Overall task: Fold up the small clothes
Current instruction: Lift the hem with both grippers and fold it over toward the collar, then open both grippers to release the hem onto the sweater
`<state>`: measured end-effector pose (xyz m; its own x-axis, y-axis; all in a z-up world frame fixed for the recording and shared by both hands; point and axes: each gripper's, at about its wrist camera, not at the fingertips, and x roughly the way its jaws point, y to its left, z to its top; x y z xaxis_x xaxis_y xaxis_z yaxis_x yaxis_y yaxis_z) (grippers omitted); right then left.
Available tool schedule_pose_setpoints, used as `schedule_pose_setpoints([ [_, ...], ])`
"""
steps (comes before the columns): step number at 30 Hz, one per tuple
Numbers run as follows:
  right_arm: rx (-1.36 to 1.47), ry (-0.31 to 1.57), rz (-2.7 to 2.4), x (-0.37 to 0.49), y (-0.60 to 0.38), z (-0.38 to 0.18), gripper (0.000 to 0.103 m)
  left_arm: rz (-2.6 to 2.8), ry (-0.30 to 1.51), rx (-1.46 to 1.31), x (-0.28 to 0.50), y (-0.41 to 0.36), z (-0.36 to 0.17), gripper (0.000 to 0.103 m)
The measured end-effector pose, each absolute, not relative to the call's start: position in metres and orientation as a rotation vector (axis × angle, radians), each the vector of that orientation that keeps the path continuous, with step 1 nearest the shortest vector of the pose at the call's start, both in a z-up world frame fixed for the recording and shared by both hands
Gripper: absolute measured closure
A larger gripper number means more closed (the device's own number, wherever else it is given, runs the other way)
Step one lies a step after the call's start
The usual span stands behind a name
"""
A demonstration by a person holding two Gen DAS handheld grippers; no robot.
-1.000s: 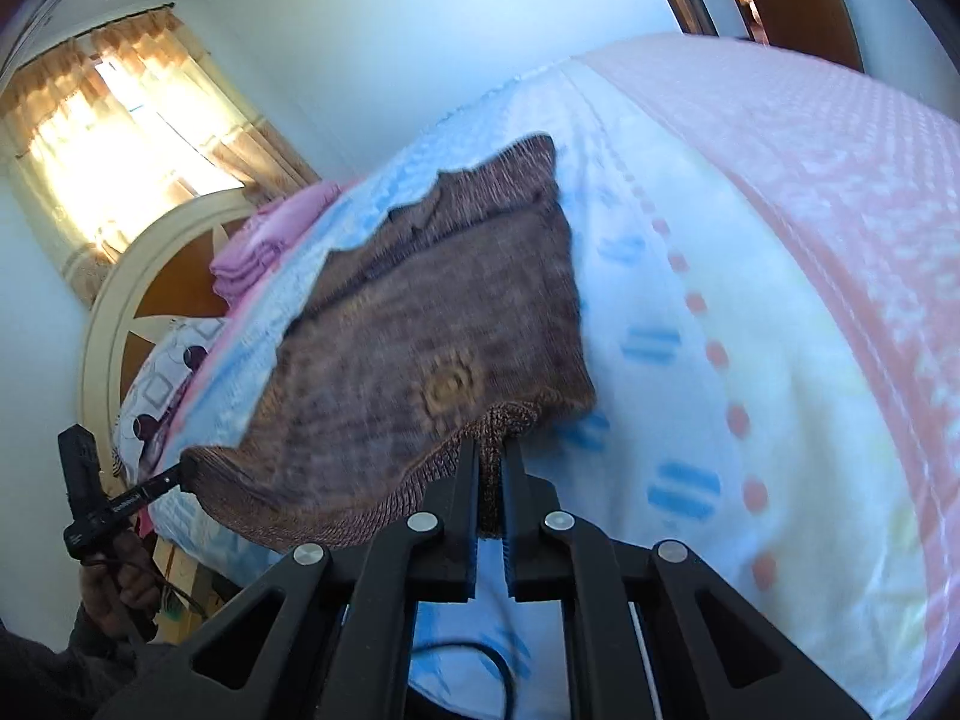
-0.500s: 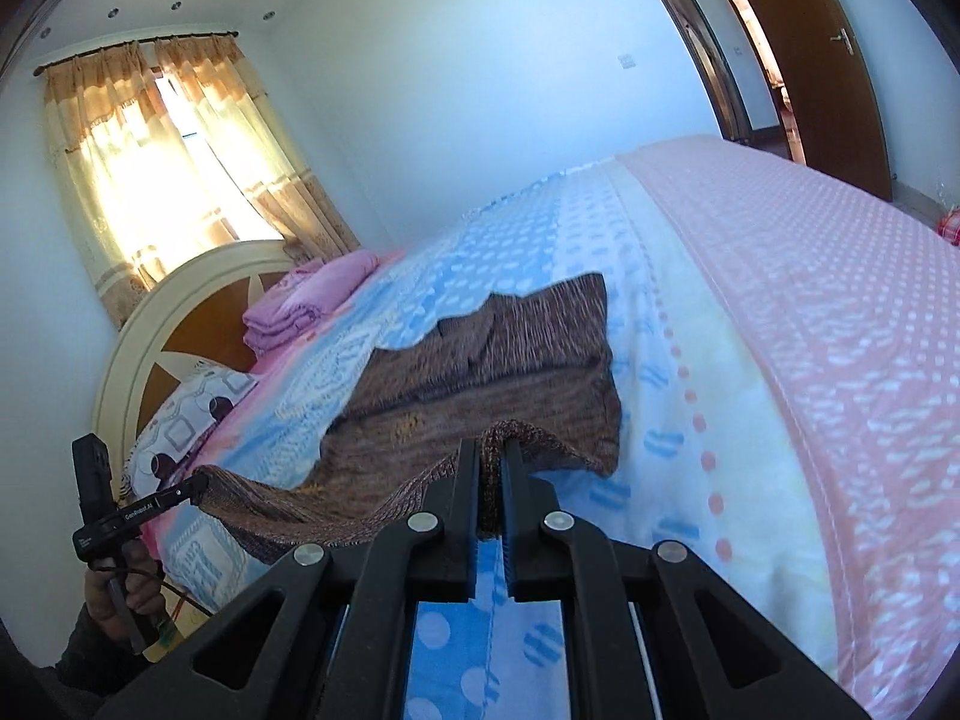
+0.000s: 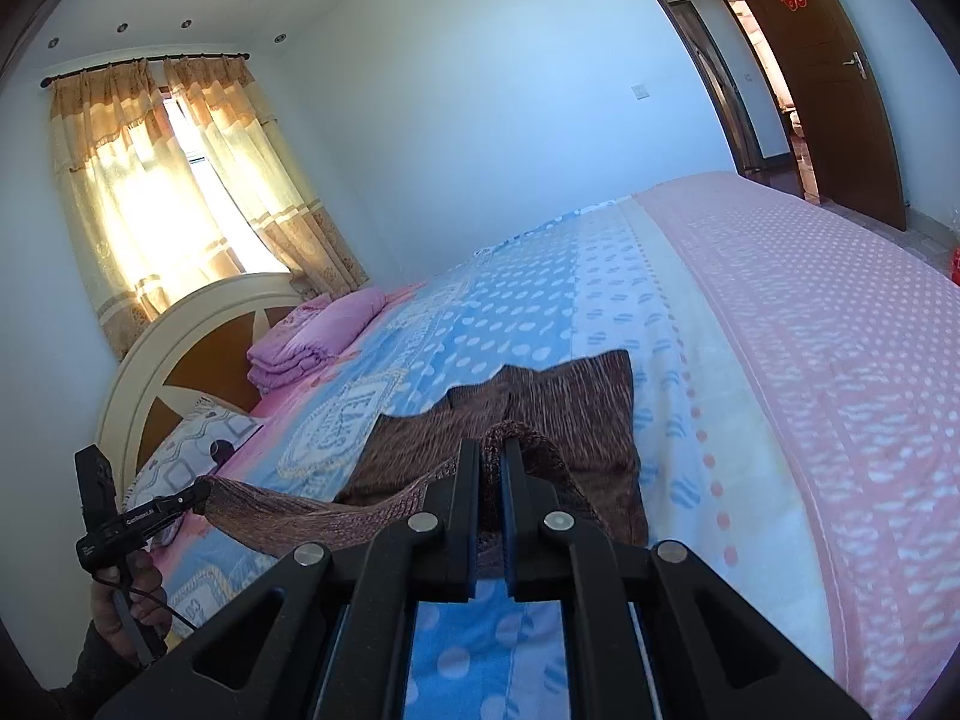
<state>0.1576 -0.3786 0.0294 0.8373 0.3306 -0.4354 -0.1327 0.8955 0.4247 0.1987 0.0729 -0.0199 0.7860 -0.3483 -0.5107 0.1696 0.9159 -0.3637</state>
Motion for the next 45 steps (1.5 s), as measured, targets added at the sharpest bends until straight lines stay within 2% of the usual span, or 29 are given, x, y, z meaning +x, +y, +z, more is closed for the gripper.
schedule_pose_setpoints([
  [13,0.338,0.549,0.228,0.248,-0.375,0.04,0.098,-0.233,0.607,-0.328,0.278,0.071,-0.02,0.096],
  [20,0.323,0.593,0.199,0.298,-0.376,0.027,0.098,-0.205,0.635,-0.296,0.326,0.063,-0.029,0.096],
  [26,0.311,0.646,0.161,0.347,-0.38,0.002,0.098,-0.179,0.686,-0.267,0.375,0.049,-0.051,0.096],
  [32,0.316,0.749,0.089,0.403,-0.39,-0.045,0.098,-0.114,0.769,-0.132,0.429,0.022,-0.099,0.096],
  [36,0.219,0.861,0.04,0.435,-0.385,-0.088,0.097,-0.017,0.829,-0.043,0.443,0.016,-0.133,0.09],
  [38,0.167,0.866,0.028,0.434,-0.379,-0.093,0.087,0.013,0.841,-0.032,0.437,0.02,-0.135,0.086],
  [40,0.096,0.875,0.048,0.426,-0.367,-0.097,0.035,0.011,0.829,-0.019,0.424,0.023,-0.131,0.07],
  [41,0.058,0.873,0.06,0.421,-0.361,-0.098,0.03,0.011,0.812,-0.004,0.416,0.023,-0.128,0.055],
  [42,0.013,0.871,0.075,0.415,-0.354,-0.1,0.03,0.009,0.793,0.036,0.405,0.021,-0.125,0.042],
  [45,-0.202,0.924,0.029,0.412,-0.333,-0.114,0.03,0.005,0.77,0.226,0.389,0.002,-0.132,0.032],
])
